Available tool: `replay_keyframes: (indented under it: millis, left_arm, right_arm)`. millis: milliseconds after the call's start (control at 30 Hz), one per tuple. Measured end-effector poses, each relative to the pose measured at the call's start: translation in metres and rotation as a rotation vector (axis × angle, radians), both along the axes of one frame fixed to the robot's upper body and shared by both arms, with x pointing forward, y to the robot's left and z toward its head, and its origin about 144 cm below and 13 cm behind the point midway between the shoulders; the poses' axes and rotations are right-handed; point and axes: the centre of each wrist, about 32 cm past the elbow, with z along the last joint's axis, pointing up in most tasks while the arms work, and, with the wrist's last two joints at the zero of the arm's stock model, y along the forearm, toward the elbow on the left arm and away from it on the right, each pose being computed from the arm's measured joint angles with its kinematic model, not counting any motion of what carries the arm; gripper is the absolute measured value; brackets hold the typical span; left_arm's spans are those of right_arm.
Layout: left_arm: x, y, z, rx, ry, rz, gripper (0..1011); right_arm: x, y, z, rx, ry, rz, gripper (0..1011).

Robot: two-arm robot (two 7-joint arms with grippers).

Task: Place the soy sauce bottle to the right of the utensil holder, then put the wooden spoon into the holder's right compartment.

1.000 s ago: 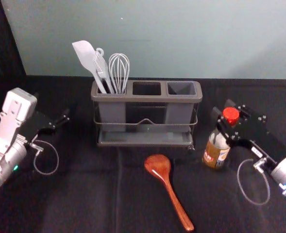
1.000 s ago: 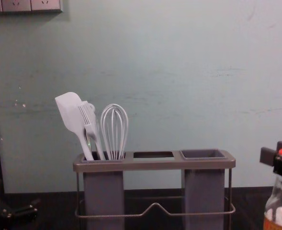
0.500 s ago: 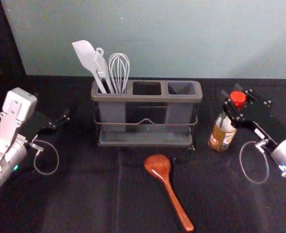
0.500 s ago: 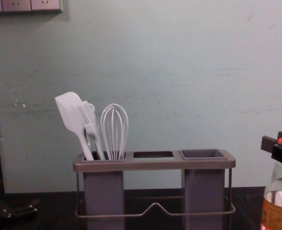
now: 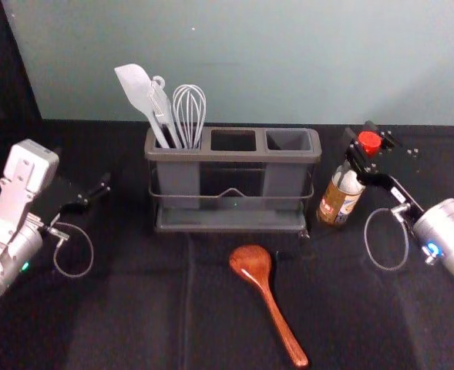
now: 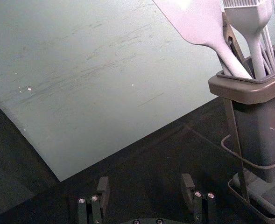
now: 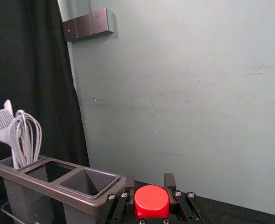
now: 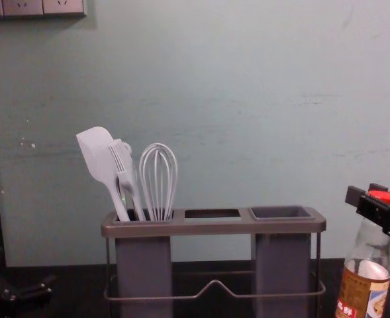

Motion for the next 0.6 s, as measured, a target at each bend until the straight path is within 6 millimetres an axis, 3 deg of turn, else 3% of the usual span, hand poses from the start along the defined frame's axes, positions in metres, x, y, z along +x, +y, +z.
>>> replay_keyframes:
  millis: [600]
  left_arm:
    - [0.0,0.0,0.0,0.0,0.0,0.0,1005]
  right_arm:
    - [0.02,0.013,-0.01,0.018,-0.003,-0.021,390]
